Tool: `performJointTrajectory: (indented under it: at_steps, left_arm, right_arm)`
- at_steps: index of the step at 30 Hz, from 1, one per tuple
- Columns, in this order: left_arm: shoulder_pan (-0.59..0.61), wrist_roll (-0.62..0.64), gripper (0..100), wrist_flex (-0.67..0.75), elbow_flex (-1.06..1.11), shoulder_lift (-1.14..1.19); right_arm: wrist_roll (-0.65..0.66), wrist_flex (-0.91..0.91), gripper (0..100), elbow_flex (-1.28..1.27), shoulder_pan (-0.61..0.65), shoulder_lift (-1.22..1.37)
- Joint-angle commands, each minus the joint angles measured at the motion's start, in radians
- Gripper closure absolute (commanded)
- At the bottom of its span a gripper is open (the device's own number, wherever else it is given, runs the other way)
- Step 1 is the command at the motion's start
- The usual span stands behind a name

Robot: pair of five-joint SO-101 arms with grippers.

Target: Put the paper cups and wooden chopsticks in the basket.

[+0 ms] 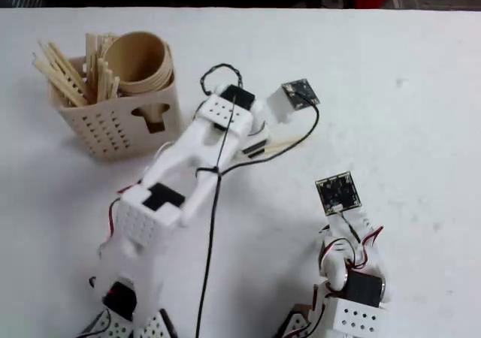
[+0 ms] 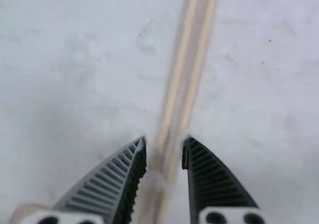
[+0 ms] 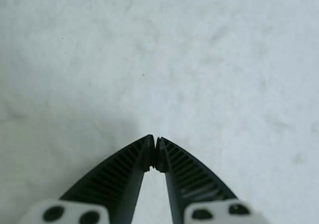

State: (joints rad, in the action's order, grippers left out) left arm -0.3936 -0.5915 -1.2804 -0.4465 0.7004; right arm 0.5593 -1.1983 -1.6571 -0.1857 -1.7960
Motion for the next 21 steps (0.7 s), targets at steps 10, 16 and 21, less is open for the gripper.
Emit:
performJointTrajectory:
  at_steps: [10, 16, 21]
  left_arm:
    - [0.036, -0.011, 87, -0.009, -0.109, 0.113]
    - [0.036, -0.005, 87, -0.009, -0.117, 0.147]
    - [0.033, -0.005, 97, -0.002, -0.117, 0.147]
  right_arm:
    - [0.008, 0.001, 97.8, 0.003, 0.008, -0.004]
    - [0.008, 0.001, 97.8, 0.003, 0.008, -0.004]
    - [0.008, 0.001, 97.8, 0.003, 0.008, -0.004]
